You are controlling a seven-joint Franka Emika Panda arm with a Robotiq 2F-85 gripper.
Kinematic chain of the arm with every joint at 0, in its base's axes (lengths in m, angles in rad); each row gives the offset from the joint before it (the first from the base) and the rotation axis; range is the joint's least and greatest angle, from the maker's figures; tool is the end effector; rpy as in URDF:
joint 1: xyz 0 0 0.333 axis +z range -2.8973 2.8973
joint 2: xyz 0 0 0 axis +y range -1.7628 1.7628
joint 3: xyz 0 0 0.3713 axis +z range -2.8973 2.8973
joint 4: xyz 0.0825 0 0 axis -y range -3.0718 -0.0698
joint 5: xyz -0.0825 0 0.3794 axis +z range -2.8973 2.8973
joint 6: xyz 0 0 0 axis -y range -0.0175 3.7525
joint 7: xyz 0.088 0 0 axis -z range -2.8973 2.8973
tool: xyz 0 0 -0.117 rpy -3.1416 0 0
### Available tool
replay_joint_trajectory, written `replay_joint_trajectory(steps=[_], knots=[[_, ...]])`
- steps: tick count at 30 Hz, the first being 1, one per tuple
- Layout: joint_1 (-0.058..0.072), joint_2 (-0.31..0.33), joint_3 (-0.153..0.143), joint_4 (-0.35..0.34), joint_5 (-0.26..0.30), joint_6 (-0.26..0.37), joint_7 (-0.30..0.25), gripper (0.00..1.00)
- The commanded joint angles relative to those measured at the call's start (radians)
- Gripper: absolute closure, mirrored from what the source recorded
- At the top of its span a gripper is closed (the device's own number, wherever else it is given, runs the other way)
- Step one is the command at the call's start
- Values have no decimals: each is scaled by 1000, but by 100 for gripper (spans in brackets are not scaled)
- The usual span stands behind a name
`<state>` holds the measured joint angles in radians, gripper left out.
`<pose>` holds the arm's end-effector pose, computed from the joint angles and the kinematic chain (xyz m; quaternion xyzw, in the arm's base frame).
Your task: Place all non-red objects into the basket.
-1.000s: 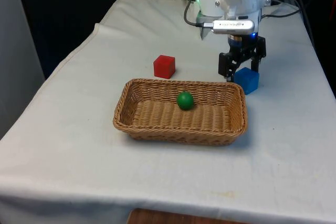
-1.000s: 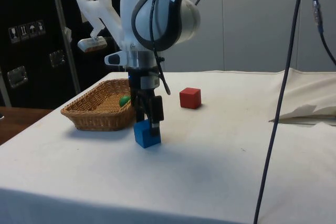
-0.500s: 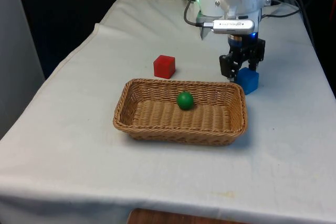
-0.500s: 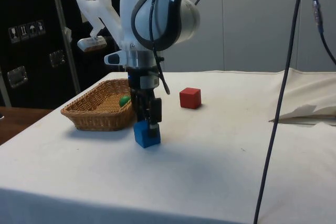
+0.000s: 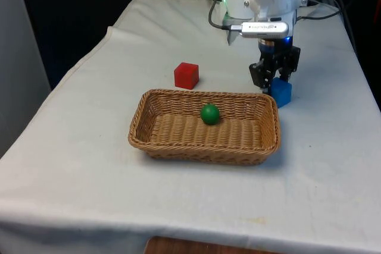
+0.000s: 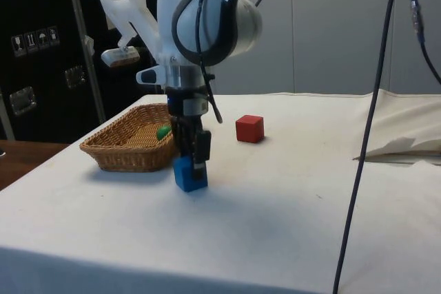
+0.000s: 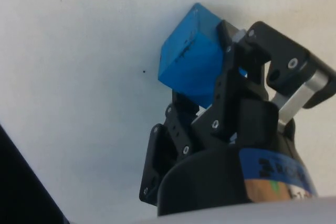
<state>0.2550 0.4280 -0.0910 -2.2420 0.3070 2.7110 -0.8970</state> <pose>0.5606 0.0837 0.2234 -0.9210 -0.3859 -0.0391 0.0366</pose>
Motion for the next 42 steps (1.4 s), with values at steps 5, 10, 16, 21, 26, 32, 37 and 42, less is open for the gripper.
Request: replay_joint_trajectory(steps=[5,10,16,21,26,32,37,42], knots=[[6,-58,-11,-18,-9,-31,32,100],[6,-102,-14,-31,-12,-57,55,100],[6,-153,-17,-39,-16,-90,85,100],[6,-183,-17,-39,-16,-109,111,100],[0,-204,-8,-36,0,-116,122,100],[3,-226,-15,-28,-14,-138,164,100],[8,-232,-13,-24,-18,-143,176,100],[16,-232,-12,-16,-48,-143,204,100]])
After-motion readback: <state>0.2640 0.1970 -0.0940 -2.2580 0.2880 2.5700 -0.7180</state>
